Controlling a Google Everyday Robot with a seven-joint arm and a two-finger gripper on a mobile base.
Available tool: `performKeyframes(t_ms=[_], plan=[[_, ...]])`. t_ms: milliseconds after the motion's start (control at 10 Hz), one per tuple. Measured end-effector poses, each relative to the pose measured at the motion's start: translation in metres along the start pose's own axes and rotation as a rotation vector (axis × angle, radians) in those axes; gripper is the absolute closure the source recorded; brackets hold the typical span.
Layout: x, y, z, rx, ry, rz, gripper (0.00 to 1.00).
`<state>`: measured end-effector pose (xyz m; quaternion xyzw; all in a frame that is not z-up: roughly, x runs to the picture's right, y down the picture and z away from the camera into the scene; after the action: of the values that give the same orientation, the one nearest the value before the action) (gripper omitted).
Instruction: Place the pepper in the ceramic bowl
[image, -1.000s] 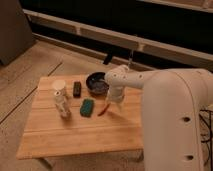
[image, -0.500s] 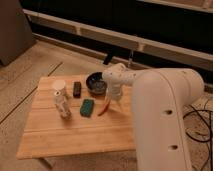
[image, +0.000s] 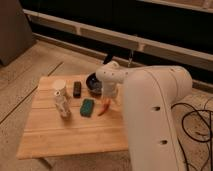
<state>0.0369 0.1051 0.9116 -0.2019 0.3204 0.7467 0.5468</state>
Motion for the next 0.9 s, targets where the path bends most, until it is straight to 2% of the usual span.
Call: performKeyframes(t_ms=[200,300,500,800,900], plan=[[0.003,-0.011,0.020,0.033,0.061,0.013,0.35],[0.003,-0.014,0.025,0.047,0.076,0.008,0.37],[-0.003,-0.011,0.032,0.073,0.077,-0.023,0.57],[-0.016,-0.003,0.026,0.066,0.033,-0.023,0.91],[-0.018,-0.003,0.024,0.063,0.024,-0.019,0.97]])
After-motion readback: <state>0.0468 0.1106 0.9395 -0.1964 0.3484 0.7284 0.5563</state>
